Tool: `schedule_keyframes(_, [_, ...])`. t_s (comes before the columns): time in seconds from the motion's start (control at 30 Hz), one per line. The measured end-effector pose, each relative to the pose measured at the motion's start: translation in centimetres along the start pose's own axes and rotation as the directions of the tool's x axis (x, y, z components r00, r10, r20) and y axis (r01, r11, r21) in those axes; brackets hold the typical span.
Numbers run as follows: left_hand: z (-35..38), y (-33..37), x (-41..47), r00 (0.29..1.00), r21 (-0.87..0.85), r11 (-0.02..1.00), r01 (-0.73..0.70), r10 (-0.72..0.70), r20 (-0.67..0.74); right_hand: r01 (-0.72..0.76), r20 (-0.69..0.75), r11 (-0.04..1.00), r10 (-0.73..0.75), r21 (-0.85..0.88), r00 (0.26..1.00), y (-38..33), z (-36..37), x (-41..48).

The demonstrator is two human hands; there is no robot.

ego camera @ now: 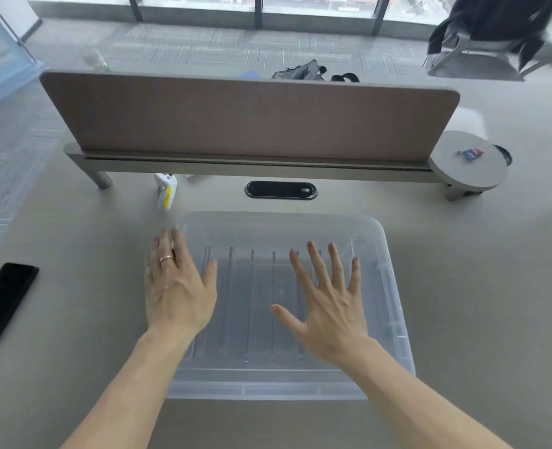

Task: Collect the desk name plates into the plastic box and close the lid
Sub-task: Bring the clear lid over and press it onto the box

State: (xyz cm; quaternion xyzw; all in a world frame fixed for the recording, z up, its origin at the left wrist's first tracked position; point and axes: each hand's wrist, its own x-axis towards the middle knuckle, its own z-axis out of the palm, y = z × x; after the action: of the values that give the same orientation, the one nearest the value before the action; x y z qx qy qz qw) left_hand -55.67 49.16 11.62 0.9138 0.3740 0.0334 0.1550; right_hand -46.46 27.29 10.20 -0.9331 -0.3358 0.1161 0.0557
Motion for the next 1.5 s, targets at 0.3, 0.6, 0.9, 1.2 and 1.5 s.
schedule_keyframes(0.3, [3.1, 4.8, -1.2, 0.904, 0.154, 0.898, -0.412, 0.381, 0.192, -0.490, 0.051, 0.590, 0.605, 0.641, 0.795, 10.0, -4.6, -1.0])
schedule_keyframes(0.6, [4.4, 4.7, -1.4, 0.909, 0.216, 0.885, -0.412, 0.384, 0.163, -0.646, 0.453, 0.144, 0.600, 0.750, 0.659, 12.5, -2.2, -0.4])
schedule_keyframes(0.9, [4.2, 4.7, -1.4, 0.909, 0.216, 0.885, -0.412, 0.384, 0.159, -0.502, 0.040, 0.640, 0.594, 0.581, 0.803, 8.7, -2.4, -1.2])
schedule_keyframes(1.2, [4.3, 5.0, -1.6, 0.909, 0.227, 0.882, -0.413, 0.382, 0.168, -0.512, -0.050, 0.804, 0.550, 0.303, 0.834, 7.2, -1.3, -1.4])
schedule_keyframes(1.5, [2.7, 4.8, -1.5, 0.898, 0.153, 0.895, -0.419, 0.383, 0.216, -0.170, -0.119, 0.979, 0.182, 0.109, 0.976, 4.0, -1.3, -1.3])
